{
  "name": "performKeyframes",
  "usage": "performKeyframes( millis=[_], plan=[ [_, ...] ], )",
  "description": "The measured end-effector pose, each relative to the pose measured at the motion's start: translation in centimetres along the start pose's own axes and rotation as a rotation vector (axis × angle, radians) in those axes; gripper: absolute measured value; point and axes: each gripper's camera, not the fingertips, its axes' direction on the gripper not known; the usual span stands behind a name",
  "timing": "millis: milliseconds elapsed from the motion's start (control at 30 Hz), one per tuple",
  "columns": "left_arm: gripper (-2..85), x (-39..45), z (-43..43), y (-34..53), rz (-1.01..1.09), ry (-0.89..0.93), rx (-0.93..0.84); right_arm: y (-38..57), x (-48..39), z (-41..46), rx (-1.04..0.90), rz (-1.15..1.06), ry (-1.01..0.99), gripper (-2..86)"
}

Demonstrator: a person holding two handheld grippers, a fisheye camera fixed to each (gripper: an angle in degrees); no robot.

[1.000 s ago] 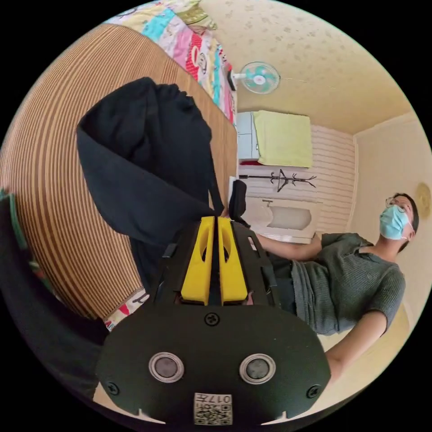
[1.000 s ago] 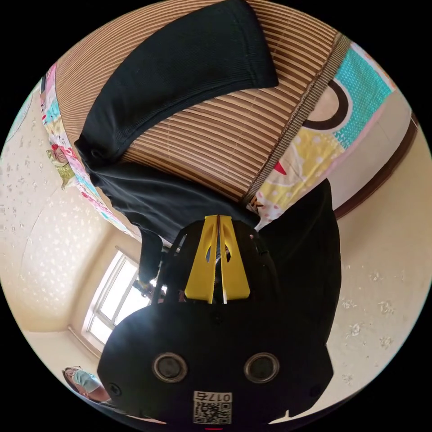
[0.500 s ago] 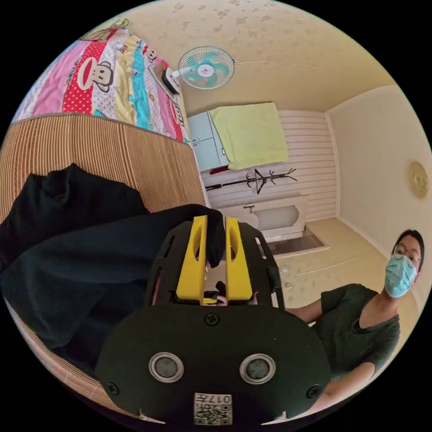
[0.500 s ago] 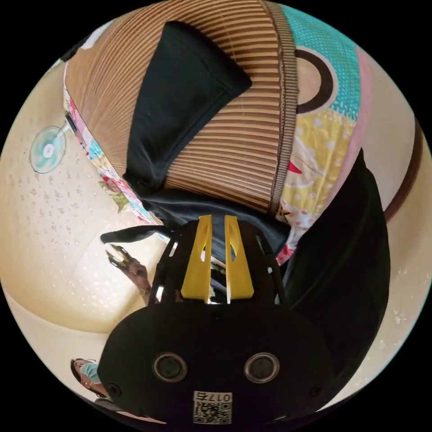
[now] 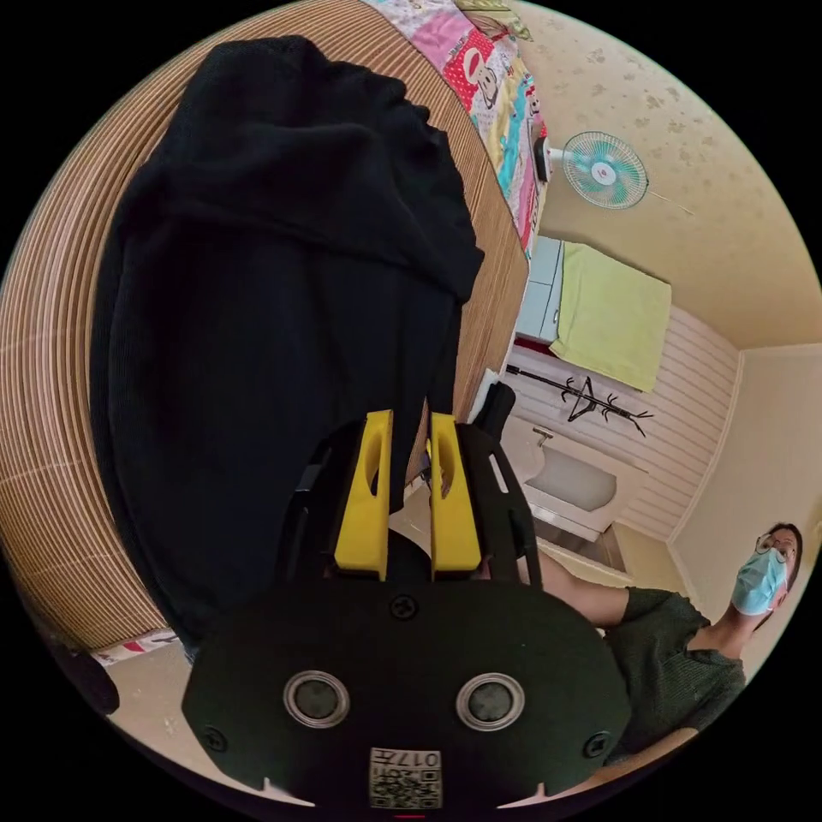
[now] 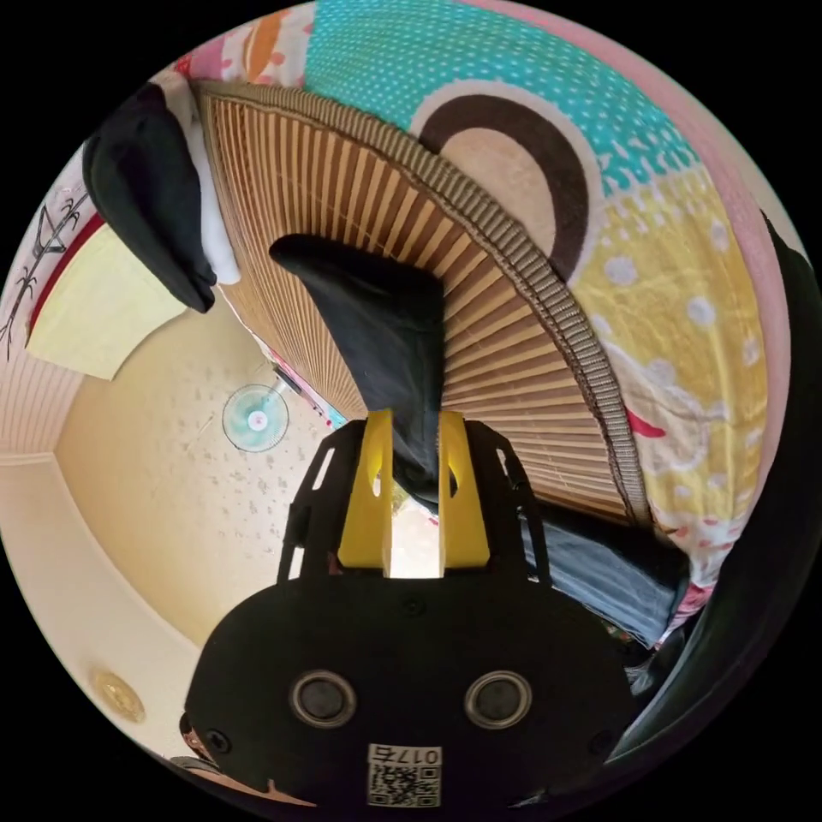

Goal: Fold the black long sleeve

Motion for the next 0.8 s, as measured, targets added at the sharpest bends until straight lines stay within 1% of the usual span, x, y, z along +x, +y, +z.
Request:
performKeyframes(
  millis=[67,133,167,267,300,333,400,467,500,567,633,700,767,800],
  plan=[
    [7.6,-0.3,-1.3,0.0,-0.026,-0.010,0.048,-1.1,-2.0,-0.3,-0.015,-0.048,0.002,4.3],
    [7.5,-0.2,-2.7,-1.6,-0.028,-0.019,0.077,-2.1,-5.7,-0.5,-0.042,-0.149,0.022,3.6],
    [7.5,-0.1,-3.0,-2.3,-0.025,-0.027,0.076,-2.5,-8.7,-0.4,-0.064,-0.234,0.041,3.3],
    [7.8,1.2,-5.1,-6.5,-0.012,-0.152,0.107,-2.3,-16.8,0.7,-0.172,-0.458,0.031,2.8],
    [8.1,1.8,-6.1,-8.4,-0.013,-0.204,0.141,-1.6,-19.8,1.5,-0.230,-0.542,0.034,2.7],
    [9.3,2.3,-7.1,-10.4,-0.015,-0.237,0.184,-1.2,-21.1,2.0,-0.256,-0.579,0.048,2.7],
    [10.9,2.6,-8.5,-13.3,-0.028,-0.263,0.261,0.7,-25.0,3.9,-0.326,-0.702,0.159,2.6],
    [11.7,2.4,-9.0,-16.1,-0.044,-0.266,0.318,1.9,-26.3,5.2,-0.353,-0.758,0.223,2.6],
    [11.8,1.9,-8.6,-18.2,-0.067,-0.272,0.323,2.5,-26.5,5.8,-0.357,-0.770,0.230,2.7],
    [10.6,0.8,-7.1,-21.2,-0.129,-0.307,0.266,3.0,-25.8,6.1,-0.353,-0.757,0.201,2.8],
    [6.3,0.0,-5.4,-24.0,-0.177,-0.377,0.192,2.9,-24.3,5.8,-0.335,-0.691,0.161,2.8],
    [4.2,-0.5,-5.4,-25.2,-0.158,-0.338,0.176,2.6,-22.6,4.5,-0.299,-0.620,0.147,2.8],
    [3.3,-1.7,-6.7,-25.0,-0.186,-0.291,0.222,2.6,-21.8,3.5,-0.275,-0.614,0.199,2.8],
    [2.9,-3.0,-7.9,-24.2,-0.238,-0.265,0.288,2.7,-21.2,3.0,-0.266,-0.614,0.249,2.8]
  ],
)
